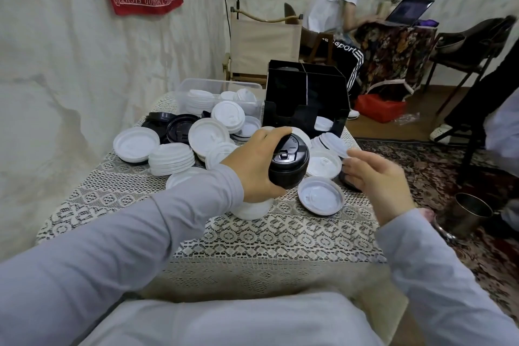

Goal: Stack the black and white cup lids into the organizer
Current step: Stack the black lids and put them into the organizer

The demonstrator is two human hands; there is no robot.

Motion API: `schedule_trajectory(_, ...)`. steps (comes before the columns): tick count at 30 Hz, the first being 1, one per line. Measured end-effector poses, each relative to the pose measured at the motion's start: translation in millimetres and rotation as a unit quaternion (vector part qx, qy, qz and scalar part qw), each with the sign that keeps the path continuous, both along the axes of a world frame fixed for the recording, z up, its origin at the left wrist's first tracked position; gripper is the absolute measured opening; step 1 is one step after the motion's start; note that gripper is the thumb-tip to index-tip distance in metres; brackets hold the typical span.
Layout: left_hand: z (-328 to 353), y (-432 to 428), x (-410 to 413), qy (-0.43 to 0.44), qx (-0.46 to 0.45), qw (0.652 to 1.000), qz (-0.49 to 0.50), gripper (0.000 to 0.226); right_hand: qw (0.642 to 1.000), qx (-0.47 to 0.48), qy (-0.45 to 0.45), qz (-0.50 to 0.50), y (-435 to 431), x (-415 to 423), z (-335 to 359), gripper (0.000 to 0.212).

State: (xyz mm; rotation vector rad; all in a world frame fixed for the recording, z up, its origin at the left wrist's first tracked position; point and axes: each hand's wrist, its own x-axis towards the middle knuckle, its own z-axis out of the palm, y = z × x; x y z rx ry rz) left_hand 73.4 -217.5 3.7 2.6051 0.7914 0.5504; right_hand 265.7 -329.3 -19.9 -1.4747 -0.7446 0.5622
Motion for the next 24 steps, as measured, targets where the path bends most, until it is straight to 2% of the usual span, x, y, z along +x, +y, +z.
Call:
schedule_trajectory(2,-1.0,1.2,-0.4,0.005,-0.005,1.0,0.006,0.1,0.974,-0.099,-0.188,-0.073,1.1,23.4,-12.3,0.021)
schedule_trajectory(3,-1.5,1.4,-0.1,0.008,-0.007,1.0,0.009,0.1,0.953,-0.145,-0.245,-0.108,2.3,35.1,-19.2,0.023)
schedule_trajectory(5,-2.4,1.1,0.9,0.012,-0.011,1.0,0.012,0.101,0.92,-0.217,-0.287,-0.155,4.9,53.7,-29.3,0.029)
schedule_trajectory(10,-2.7,-0.1,2.1,0.02,-0.011,1.0,0.009,0.101,0.886,-0.326,-0.296,-0.145,17.4,74.8,-40.4,0.044)
schedule_trajectory(15,-3.7,-2.4,1.2,0.038,-0.017,0.999,0.004,0.1,0.874,-0.371,-0.28,-0.142,28.3,82.7,-42.1,0.041)
schedule_trajectory(18,-4.9,-2.8,0.2,0.042,-0.022,0.999,0.003,0.101,0.876,-0.373,-0.27,-0.142,29.1,81.8,-39.2,0.032)
schedule_trajectory(22,-4.1,-1.4,-1.4,0.039,-0.021,0.999,0.004,0.102,0.884,-0.349,-0.262,-0.168,21.2,77.5,-34.2,0.011)
schedule_trajectory(24,-4.2,-0.9,-1.6,0.038,-0.02,0.999,0.003,0.103,0.894,-0.308,-0.258,-0.2,15.4,75.4,-31.1,0.013)
